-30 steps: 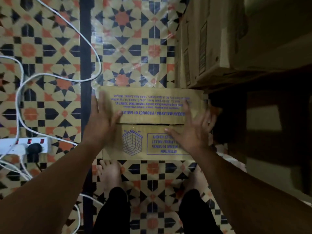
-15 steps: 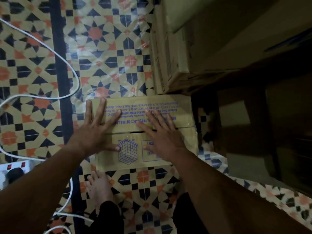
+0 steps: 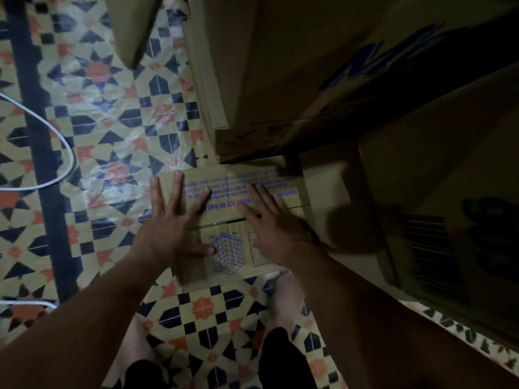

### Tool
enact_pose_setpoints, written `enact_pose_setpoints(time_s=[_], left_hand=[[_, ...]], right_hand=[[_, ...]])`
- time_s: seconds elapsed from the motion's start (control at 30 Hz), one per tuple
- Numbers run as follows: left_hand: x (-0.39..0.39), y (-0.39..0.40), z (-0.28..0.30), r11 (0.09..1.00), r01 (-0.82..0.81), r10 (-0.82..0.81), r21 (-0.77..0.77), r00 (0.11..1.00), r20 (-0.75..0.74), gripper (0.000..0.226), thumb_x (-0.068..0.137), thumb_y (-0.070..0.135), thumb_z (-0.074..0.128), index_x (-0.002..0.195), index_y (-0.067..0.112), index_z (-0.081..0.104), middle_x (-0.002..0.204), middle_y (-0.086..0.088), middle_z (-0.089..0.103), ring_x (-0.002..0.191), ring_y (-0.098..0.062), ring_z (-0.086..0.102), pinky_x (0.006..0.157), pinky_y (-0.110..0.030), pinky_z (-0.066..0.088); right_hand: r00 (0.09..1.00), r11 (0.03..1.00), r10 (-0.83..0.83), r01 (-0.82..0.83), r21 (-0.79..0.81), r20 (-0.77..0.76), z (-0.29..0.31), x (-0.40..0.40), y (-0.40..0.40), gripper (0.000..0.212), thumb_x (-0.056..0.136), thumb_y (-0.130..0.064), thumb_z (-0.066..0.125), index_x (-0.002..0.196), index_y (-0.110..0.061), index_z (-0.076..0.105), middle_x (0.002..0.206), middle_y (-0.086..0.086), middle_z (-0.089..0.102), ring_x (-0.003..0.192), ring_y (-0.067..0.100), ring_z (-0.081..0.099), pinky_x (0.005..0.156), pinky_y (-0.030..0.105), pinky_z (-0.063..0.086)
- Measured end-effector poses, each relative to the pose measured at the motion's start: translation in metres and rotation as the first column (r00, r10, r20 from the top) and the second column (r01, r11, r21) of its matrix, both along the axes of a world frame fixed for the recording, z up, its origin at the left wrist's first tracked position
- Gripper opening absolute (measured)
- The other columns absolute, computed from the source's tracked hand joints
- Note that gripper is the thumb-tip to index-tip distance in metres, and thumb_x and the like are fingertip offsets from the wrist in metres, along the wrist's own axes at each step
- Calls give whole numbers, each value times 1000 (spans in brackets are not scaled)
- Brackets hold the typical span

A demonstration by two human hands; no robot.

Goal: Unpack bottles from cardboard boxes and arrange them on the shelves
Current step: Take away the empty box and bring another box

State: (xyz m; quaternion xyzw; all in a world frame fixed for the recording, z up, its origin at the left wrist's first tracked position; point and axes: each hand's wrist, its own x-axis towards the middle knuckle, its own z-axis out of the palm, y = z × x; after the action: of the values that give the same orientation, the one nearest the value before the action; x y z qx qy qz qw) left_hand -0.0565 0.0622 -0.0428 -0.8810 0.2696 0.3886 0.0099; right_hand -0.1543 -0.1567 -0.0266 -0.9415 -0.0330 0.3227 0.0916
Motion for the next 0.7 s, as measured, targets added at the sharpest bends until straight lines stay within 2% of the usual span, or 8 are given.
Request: enact_pose_setpoints(time_s=[0.13,0.3,0.37,0.47,0.6,0.63,0.7], left_hand=[[-6,-13,-4,999,28,-28,-22,999,21,134,59,92,59,147,52,-34,150,-2,-56,134,-47,-50,111,-69,32],[-5,-13,-4,999,52,-51,-14,998,40,132,57,97,50,146,50,-36,149,-4,-56,132,-50,-51,115,-69,25],[-5,-13,-2,998,66,-65,-22,997,46,131,55,98,45,146,51,-37,150,-4,-56,131,-49,-52,116,-68,25],[-3,-13,3,999,44,-43,-17,999,29,132,57,95,52,147,51,-34,149,-2,-56,134,-48,-49,114,-64,33],[2,-11,13,995,88,-89,-35,996,-5,134,60,93,56,148,49,-34,155,-4,-50,137,-47,-44,120,-61,19],[5,-8,16,995,97,-97,-33,995,-14,132,62,95,51,150,45,-34,159,-6,-44,140,-47,-42,121,-61,14],[2,-4,25,983,171,-168,-64,984,59,125,66,101,30,155,35,-29,167,-15,-23,147,-47,-30,123,-64,5]], right_hand=[[1000,1000,-13,13,19,16,3,-3,-5,95,89,-12,63,162,-28,3,165,4,-30,153,27,-26,125,52,6],[999,998,34,-34,53,7,5,2,3,108,83,-44,75,161,-33,1,165,6,-29,152,31,-25,124,56,1],[998,998,66,-66,22,15,2,4,8,110,82,-47,75,161,-31,1,165,7,-28,152,32,-24,123,57,-1],[998,998,69,-68,-12,8,0,7,12,112,82,-48,76,161,-30,-2,164,9,-30,152,33,-26,123,57,-3],[999,999,41,-41,-15,19,12,8,13,114,80,-45,78,161,-29,0,165,10,-27,153,33,-22,124,54,-3],[999,1000,27,-27,-6,27,19,9,13,113,81,-43,79,161,-28,1,166,10,-25,153,33,-20,124,54,-2],[999,1000,2,-2,20,34,38,10,15,108,84,-40,77,162,-27,4,167,10,-19,154,33,-18,125,51,-1]])
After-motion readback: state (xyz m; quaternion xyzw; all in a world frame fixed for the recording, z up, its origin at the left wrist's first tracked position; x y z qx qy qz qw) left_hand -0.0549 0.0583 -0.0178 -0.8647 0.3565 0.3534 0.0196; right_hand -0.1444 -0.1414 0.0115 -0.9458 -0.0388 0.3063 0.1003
